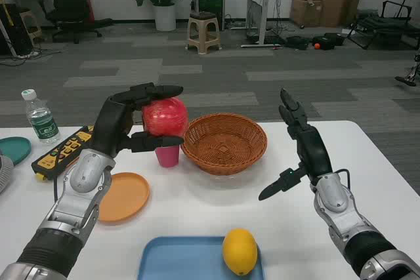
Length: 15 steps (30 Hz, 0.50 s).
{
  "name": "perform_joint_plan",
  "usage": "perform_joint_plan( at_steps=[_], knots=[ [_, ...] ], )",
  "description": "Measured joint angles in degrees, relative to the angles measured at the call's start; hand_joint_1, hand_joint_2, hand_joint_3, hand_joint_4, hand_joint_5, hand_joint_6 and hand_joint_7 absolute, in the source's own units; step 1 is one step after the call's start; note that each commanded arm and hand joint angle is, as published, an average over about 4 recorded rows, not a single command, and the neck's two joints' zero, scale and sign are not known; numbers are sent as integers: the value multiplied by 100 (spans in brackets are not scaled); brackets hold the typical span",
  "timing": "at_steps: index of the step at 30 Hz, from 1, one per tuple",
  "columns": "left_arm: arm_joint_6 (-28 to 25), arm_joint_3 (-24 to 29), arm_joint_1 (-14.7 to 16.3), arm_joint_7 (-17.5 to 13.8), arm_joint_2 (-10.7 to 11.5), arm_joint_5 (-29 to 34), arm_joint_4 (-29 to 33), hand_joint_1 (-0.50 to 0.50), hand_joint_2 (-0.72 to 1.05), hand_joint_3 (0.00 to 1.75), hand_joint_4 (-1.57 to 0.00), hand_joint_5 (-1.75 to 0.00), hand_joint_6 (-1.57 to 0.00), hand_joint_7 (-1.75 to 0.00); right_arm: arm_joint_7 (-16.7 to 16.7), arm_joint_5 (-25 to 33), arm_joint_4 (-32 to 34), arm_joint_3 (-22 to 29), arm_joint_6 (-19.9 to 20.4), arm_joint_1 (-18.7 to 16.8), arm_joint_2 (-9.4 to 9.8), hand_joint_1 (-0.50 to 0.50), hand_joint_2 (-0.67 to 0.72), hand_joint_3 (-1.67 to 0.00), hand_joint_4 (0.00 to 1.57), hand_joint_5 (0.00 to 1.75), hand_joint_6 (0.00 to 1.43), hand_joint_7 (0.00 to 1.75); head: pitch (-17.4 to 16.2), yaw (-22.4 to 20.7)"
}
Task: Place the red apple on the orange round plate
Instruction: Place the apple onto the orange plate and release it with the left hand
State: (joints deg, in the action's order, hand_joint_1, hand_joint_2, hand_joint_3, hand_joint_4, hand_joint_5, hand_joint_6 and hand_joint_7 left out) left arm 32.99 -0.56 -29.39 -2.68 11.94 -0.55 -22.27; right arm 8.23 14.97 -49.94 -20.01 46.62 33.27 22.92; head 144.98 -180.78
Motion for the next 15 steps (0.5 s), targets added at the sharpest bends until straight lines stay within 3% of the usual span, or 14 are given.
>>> perform_joint_plan(
  at_steps=[15],
  knots=[
    [56, -6, 36, 13, 0, 4, -1, -50, 105, 9, -142, -175, -107, -35, 0, -1, 40, 15, -1, -8, -45, -38, 72, 0, 0, 0, 0, 2, -15, 60]
  ],
)
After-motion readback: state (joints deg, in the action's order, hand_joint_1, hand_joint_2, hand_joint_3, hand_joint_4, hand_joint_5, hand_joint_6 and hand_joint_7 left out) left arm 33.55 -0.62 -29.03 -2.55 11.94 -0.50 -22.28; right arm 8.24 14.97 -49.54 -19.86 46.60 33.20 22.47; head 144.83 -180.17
